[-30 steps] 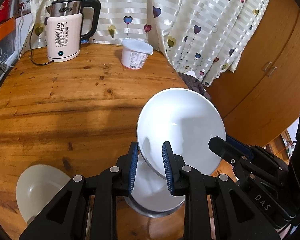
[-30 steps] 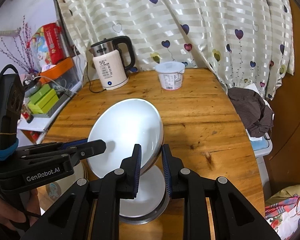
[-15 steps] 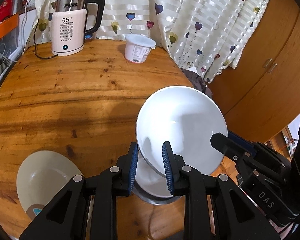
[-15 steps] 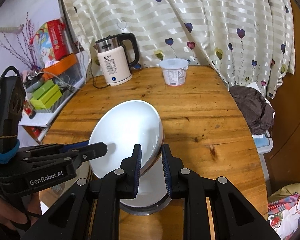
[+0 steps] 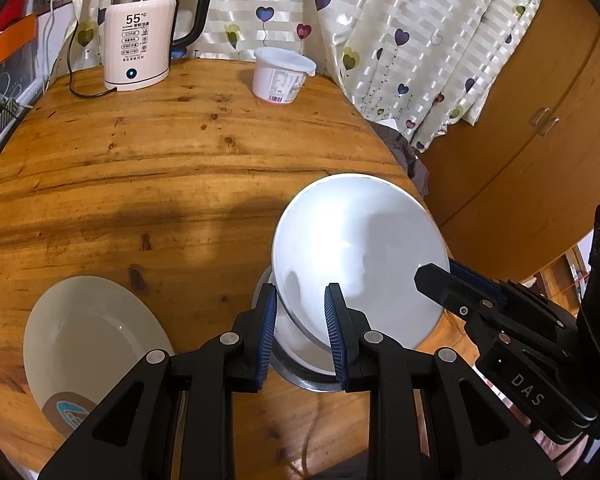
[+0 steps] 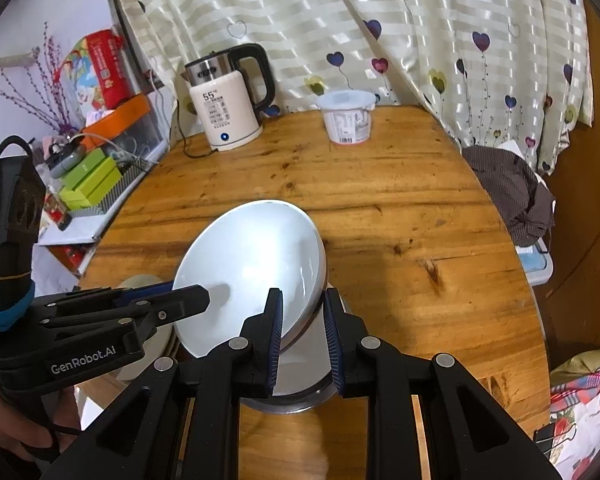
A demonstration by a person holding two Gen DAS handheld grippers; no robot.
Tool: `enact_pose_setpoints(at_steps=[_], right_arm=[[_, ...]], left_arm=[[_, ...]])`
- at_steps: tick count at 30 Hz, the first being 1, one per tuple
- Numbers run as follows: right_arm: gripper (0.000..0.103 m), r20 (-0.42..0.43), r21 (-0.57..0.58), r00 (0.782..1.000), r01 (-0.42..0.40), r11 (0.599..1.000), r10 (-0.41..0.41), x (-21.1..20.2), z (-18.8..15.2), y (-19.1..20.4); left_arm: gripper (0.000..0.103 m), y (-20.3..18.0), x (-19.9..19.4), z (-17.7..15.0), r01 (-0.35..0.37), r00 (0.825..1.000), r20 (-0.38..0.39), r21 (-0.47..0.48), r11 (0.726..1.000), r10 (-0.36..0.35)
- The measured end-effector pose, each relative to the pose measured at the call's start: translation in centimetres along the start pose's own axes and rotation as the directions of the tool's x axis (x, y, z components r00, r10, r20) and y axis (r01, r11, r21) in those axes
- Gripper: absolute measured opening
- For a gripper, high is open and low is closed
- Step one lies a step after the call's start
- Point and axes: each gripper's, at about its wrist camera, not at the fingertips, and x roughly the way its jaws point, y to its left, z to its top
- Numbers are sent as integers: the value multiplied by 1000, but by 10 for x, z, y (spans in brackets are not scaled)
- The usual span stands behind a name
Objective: Organize plates and bowls
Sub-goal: 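Press the blue-rim bowl down into the nested bowls with both grippers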
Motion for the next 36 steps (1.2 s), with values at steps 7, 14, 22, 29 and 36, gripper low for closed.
enact_pose_setpoints(at_steps=[7, 14, 22, 29, 36], right_arm=[[20, -29, 10, 1000, -3, 1000, 3, 7, -4, -4], [20, -60, 20, 998, -3, 1000, 4, 14, -9, -9], [20, -87, 25, 996, -5, 1000, 7, 21, -15, -13], [20, -111, 28, 994, -3, 1000, 6, 28, -19, -16], [22, -122, 23, 993, 3, 1000, 0, 32, -21, -17]], left_arm=[[25, 0, 7, -3, -8, 1000, -27, 1, 1000, 8], [26, -2, 13, -8, -18, 998, -55, 6, 1000, 18], [26, -3, 17, -11, -29, 997, -73, 8, 1000, 30], [26, -3, 22, -14, -35, 995, -89, 7, 999, 36], [26, -3, 27, -15, -36, 994, -101, 10, 999, 37]])
